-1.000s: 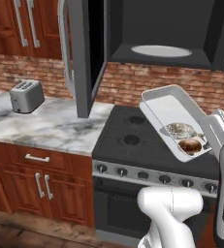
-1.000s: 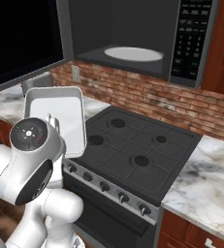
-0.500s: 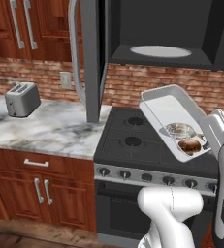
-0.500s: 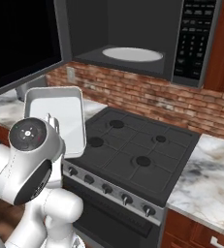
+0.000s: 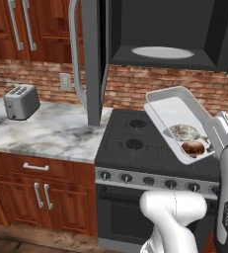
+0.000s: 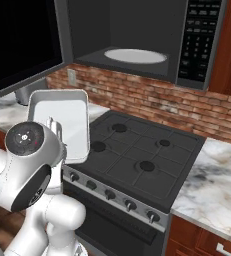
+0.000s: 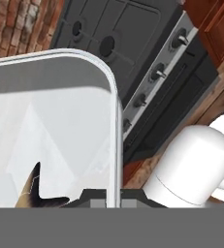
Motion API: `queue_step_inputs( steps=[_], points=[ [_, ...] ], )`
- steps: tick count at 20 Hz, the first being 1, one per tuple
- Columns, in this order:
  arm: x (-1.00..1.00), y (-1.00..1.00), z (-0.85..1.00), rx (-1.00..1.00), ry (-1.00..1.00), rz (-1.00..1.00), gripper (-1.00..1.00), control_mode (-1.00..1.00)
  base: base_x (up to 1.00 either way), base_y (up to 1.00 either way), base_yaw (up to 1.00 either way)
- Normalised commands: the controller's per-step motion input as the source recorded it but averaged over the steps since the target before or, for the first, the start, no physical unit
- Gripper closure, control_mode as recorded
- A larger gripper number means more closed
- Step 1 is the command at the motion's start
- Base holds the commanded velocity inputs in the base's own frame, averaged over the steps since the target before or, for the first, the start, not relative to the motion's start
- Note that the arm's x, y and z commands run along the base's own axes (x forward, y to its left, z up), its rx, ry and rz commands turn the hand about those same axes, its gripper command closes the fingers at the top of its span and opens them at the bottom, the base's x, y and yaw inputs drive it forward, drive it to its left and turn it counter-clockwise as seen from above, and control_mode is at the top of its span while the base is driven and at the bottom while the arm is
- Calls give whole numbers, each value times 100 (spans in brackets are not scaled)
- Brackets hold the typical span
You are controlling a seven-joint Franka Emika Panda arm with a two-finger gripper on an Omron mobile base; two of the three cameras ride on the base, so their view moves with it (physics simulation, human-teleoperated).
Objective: Place the tupperware containing the fish and mushroom meal in the microwave. Close the microwave door and press the start button to reheat the meal.
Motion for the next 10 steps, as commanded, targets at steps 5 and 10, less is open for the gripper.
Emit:
queue_step_inputs(
  steps=[5,10],
  points=[
    [1,-9,0,0,0,-7,100,-100,0,0,0],
    [2,-11,0,0,0,-8,100,-100,0,0,0]
  ],
)
